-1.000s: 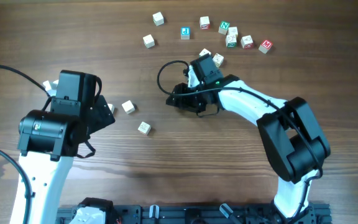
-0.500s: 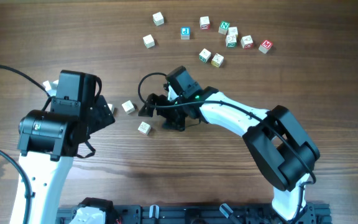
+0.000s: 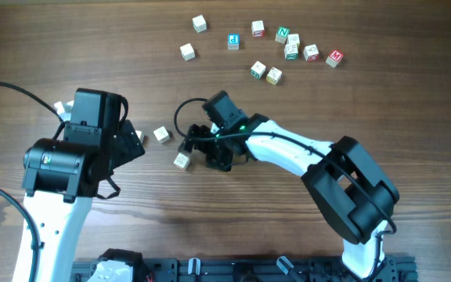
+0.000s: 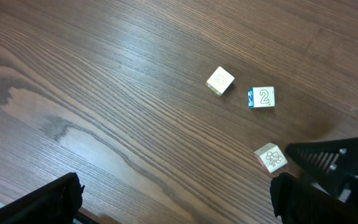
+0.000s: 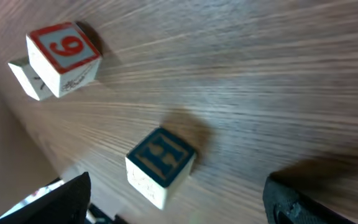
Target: Form a horizontal line
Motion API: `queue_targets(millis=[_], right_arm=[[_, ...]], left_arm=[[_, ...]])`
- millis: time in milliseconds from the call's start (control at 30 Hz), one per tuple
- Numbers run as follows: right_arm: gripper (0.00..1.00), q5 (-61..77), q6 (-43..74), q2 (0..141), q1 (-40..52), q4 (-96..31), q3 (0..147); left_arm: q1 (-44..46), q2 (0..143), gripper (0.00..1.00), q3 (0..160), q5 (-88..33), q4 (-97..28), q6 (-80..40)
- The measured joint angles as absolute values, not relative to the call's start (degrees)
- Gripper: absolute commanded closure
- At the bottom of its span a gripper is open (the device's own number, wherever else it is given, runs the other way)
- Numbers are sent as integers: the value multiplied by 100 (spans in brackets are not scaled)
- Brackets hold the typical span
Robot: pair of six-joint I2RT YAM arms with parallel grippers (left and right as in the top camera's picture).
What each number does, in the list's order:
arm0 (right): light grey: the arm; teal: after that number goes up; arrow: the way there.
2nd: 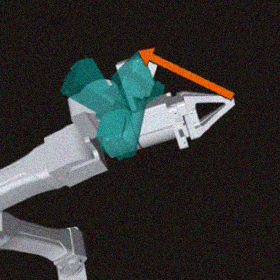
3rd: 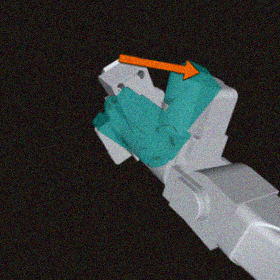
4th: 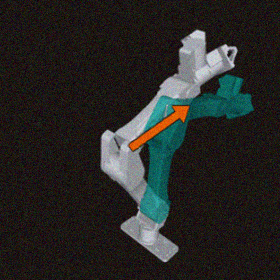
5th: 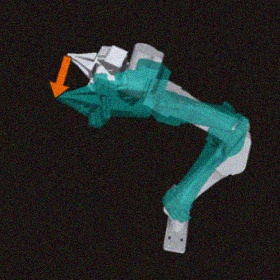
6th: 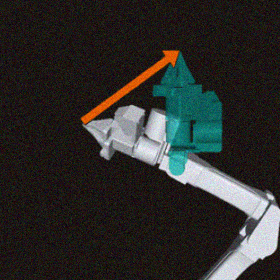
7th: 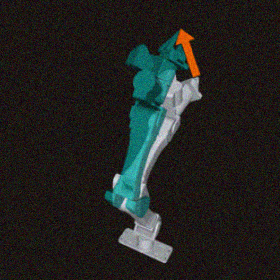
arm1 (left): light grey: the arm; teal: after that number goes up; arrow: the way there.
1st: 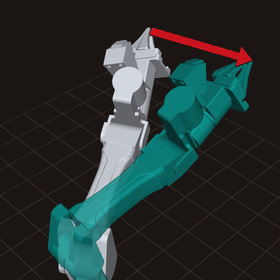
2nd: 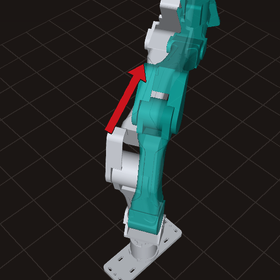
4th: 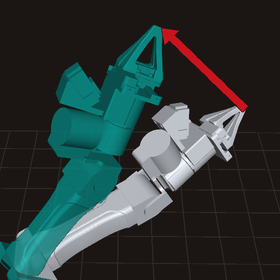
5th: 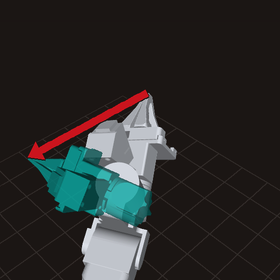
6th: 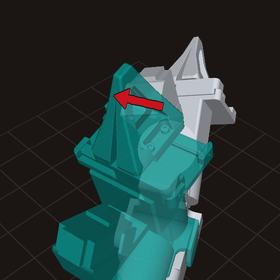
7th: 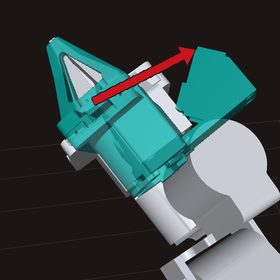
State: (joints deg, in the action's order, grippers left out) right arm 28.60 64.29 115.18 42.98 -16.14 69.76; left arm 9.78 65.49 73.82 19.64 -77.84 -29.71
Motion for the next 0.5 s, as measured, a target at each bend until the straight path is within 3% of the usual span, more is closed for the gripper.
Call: queue_targets(millis=[67,100,200,400,500], right_arm=[[11,2681,6410,11518,4416,-1343,6976],[4,2421,6117,11518,4519,-1186,6976],[4,1837,5428,11478,4676,-1194,6989],[26,1347,4593,11474,4797,-1310,6987],[26,1063,4501,11474,4906,-1409,6987]], left_arm=[[978,6549,0,7382,1964,-7782,-2971],[978,6549,0,7382,1962,-7782,-2971],[978,6549,0,7382,1964,-7782,-2971],[978,6549,0,7382,1964,-7782,-2971],[978,6549,0,7382,1964,-7782,-2971]])
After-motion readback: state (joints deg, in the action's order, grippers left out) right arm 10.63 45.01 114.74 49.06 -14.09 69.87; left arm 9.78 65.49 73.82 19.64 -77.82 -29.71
